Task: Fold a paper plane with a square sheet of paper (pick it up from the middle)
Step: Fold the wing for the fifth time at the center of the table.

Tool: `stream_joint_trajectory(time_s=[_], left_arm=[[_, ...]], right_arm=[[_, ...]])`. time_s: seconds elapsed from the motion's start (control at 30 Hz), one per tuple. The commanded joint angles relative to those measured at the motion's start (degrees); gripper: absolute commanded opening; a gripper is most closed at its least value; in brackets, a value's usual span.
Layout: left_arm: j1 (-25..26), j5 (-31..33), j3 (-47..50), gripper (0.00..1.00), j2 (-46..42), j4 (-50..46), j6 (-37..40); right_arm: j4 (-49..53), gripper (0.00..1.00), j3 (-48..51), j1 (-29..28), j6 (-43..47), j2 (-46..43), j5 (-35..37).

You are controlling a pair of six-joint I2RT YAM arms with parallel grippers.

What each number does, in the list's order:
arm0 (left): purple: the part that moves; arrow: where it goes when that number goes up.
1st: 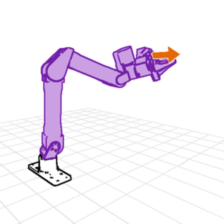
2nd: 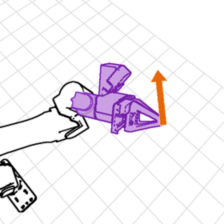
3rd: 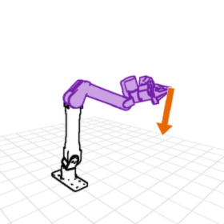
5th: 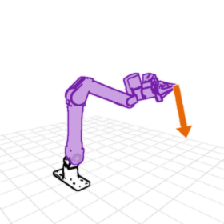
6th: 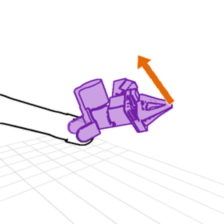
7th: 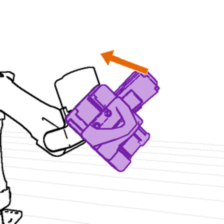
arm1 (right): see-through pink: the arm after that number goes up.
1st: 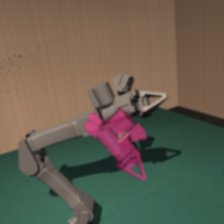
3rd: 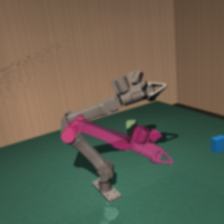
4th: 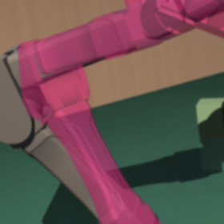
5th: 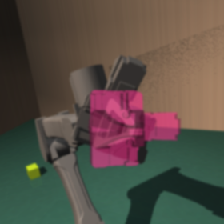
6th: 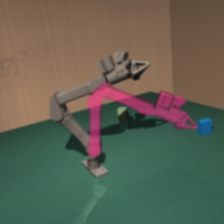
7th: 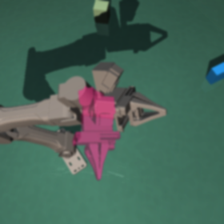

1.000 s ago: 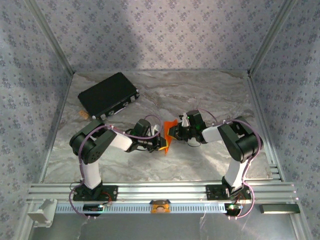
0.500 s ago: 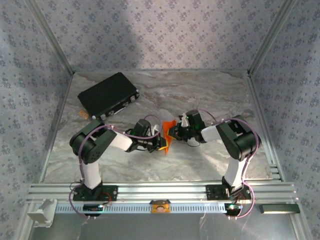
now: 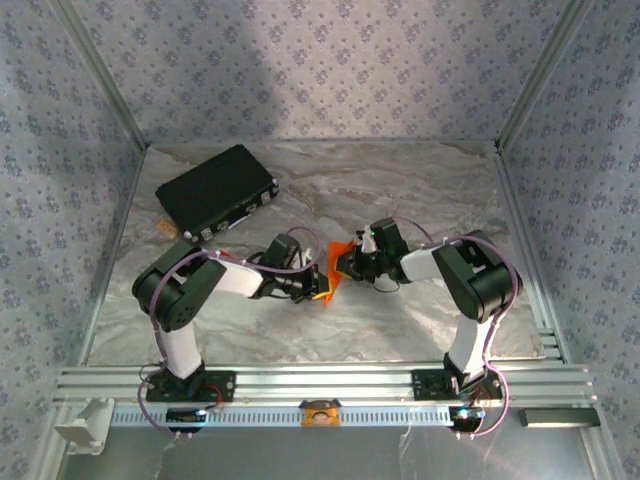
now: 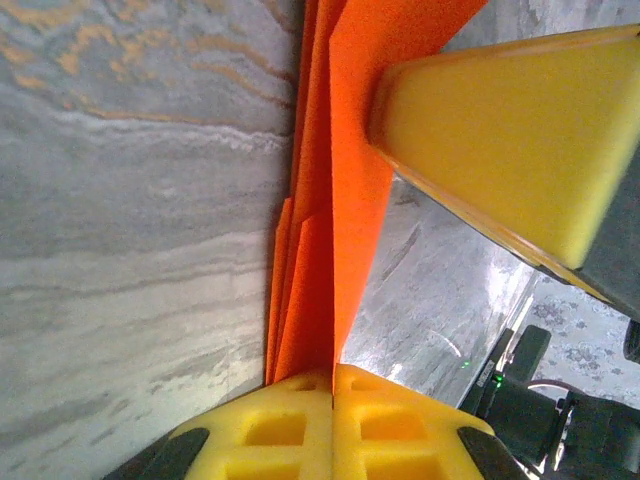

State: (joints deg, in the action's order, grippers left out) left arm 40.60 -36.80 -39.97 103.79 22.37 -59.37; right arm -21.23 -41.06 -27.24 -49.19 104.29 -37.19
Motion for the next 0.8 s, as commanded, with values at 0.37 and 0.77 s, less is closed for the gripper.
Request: stream_joint_trajectory(time_s=[0.37,0.77], left_arm=[[-0.12,-2.15,-0.68,0.11,-3.29,-4.36,2.36],[-1.13,0.52,-2.88,0.21,-3.07,-5.80,1.85]], right_arm=[[10.27,0.12,-0.47,-1.76,1.31,1.33,7.92],[10.20,0.12,-0.34,-1.67,1.31,0.92,7.83]])
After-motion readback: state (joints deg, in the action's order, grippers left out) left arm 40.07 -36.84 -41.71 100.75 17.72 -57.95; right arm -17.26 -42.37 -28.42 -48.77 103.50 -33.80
